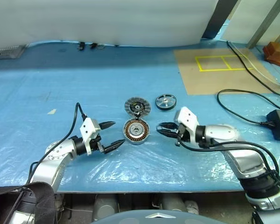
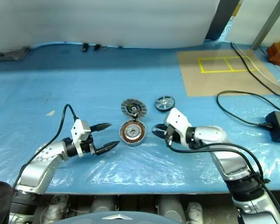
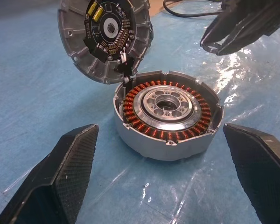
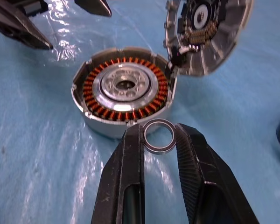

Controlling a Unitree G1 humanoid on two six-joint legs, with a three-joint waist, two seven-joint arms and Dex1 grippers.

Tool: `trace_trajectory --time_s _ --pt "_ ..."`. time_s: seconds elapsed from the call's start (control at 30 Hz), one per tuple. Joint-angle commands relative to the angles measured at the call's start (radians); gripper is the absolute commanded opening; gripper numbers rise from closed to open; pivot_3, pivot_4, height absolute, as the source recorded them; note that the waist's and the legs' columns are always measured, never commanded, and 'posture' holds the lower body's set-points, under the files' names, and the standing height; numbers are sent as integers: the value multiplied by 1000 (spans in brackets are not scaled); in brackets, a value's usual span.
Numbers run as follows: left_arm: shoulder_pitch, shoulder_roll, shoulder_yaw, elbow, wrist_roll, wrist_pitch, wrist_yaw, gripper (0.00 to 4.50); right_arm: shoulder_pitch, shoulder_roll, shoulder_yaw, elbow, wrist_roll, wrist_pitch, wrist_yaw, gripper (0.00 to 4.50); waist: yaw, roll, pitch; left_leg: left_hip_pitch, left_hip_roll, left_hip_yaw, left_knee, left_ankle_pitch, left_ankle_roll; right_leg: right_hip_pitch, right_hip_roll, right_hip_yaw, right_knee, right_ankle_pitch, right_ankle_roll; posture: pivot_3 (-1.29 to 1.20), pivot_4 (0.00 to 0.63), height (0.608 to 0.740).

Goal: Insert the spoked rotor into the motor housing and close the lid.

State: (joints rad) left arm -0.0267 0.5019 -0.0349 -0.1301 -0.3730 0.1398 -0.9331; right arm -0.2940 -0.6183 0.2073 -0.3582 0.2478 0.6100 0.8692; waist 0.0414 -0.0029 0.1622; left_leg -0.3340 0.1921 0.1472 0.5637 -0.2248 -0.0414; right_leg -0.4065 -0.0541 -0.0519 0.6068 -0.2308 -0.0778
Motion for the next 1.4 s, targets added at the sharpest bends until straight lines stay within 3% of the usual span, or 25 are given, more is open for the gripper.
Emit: trace_trajectory --time_s 0.03,0.53,1.4 --pt "12 7 15 -42 -8 -5 6 4500 -61 26 32 1 2 24 -5 579 1 0 0 0 0 0 0 0 -1 0 0 0 0 0 0 0 150 740" --pt "47 4 18 -75 -8 1 39 4500 -182 112 194 132 -82 -8 13 579 0 0 0 0 0 0 0 1 -2 0 0 0 1 0 -1 0 150 740" --pt "83 7 25 -81 -6 -17 54 4500 -221 201 227 288 -144 -103 33 579 -1 0 0 -1 0 0 1 1 -3 0 0 0 1 1 -1 0 150 740"
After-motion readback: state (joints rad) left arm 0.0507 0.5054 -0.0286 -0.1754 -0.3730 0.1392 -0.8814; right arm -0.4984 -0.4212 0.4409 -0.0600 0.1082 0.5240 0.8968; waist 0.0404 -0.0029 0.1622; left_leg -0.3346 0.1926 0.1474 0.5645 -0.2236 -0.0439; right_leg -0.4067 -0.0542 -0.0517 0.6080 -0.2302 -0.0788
